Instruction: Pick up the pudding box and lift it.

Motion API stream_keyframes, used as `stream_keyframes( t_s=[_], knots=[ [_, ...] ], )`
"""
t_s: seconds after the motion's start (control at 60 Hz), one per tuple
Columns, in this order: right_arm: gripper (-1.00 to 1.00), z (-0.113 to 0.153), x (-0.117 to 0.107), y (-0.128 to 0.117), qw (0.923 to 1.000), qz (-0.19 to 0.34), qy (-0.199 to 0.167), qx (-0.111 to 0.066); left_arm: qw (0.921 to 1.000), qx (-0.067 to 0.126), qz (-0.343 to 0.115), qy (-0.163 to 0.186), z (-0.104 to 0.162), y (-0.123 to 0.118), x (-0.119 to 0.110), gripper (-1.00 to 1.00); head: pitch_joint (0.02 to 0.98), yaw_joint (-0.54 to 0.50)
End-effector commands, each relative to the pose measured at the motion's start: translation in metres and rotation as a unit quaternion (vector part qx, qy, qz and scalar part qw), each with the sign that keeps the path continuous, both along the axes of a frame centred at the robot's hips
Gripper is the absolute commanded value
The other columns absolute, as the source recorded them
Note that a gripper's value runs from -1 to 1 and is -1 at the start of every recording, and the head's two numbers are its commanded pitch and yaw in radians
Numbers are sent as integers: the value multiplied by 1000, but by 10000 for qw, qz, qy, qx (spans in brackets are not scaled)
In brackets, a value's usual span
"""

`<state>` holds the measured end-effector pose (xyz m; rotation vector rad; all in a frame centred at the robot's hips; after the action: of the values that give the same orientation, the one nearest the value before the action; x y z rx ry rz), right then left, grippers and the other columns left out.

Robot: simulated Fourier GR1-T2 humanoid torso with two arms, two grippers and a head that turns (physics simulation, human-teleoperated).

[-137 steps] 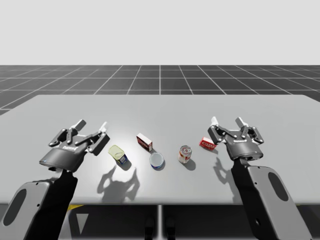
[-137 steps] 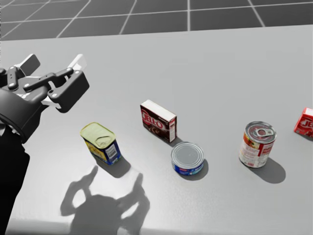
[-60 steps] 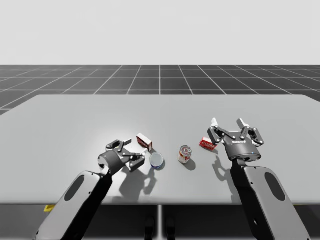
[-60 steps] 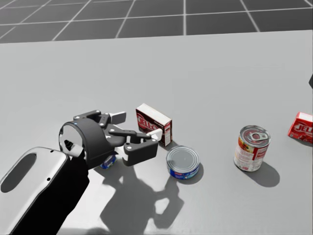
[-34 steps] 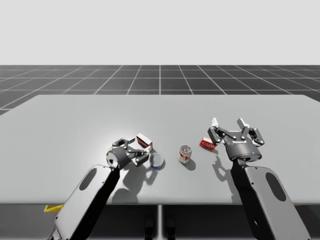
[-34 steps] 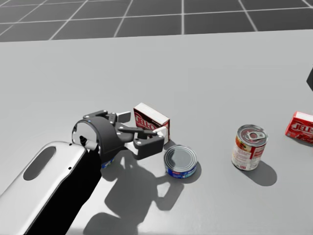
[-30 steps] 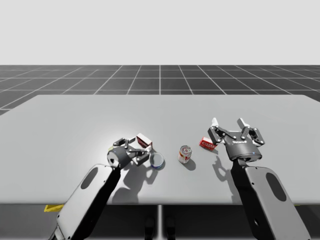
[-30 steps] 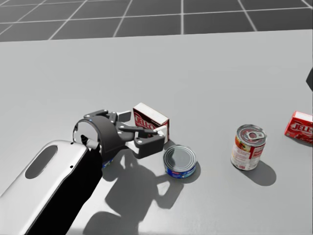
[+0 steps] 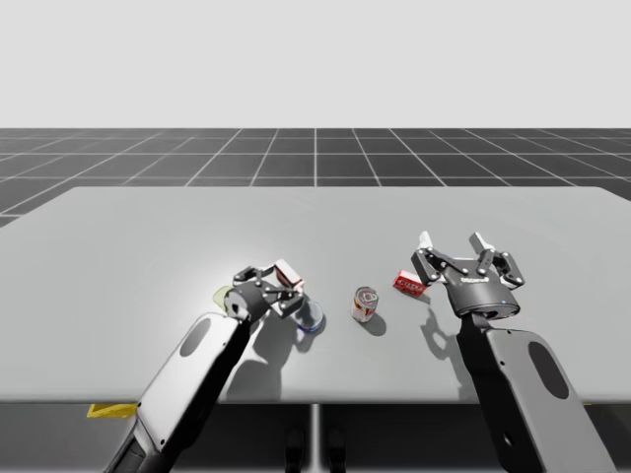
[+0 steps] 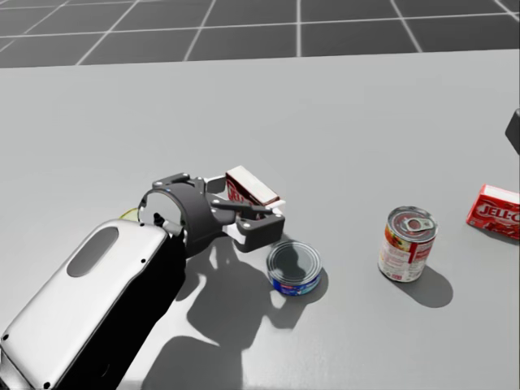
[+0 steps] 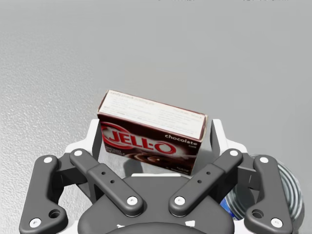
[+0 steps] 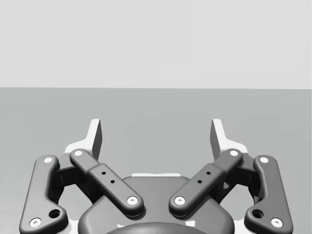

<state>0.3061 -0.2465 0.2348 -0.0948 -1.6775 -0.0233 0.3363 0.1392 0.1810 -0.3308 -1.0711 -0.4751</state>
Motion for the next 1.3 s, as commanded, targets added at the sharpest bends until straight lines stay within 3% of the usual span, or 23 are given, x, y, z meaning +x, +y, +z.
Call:
stream_keyframes(
  t_s=[0.017, 0.5, 0.517, 0.533, 0.567, 0.583, 0.6, 1.05, 1.3],
  knots=[
    [-1000, 1, 0, 0, 10000, 4, -5, 10, 10000, 58, -5, -30, -4, -4, 6, -1000, 768, 98],
    [-1000, 0, 3, -2, 10000, 0, 0, 6, 9998, 182, -11, 53, -12, -5, 21, -1000, 758, 92],
    [-1000, 0, 3, -2, 10000, 0, 0, 6, 9998, 190, -16, 51, -13, -5, 20, -912, 757, 92],
    [-1000, 0, 3, -2, 10000, 0, 0, 6, 9997, 225, -17, 41, -13, -5, 19, -417, 754, 92],
    [-1000, 0, 3, -2, 10000, 0, 0, 6, 9997, 237, -18, 45, -13, -5, 19, 74, 750, 92],
    [-1000, 0, 3, -2, 10000, 0, 0, 6, 9996, 247, -58, 87, -15, -6, 18, 792, 743, 92],
    [-1000, 0, 3, -2, 10000, 0, 0, 6, 9996, 267, -86, 103, -16, -6, 17, 952, 735, 92],
    [-1000, 0, 3, -4, 10000, -16, -1, 21, 9985, 421, -289, 208, -23, -9, 11, 1000, 399, 120],
    [-1000, 0, 3, -5, 10000, -18, 3, 19, 9986, 405, -302, 184, -19, -10, 9, 1000, 380, 122]
  ],
)
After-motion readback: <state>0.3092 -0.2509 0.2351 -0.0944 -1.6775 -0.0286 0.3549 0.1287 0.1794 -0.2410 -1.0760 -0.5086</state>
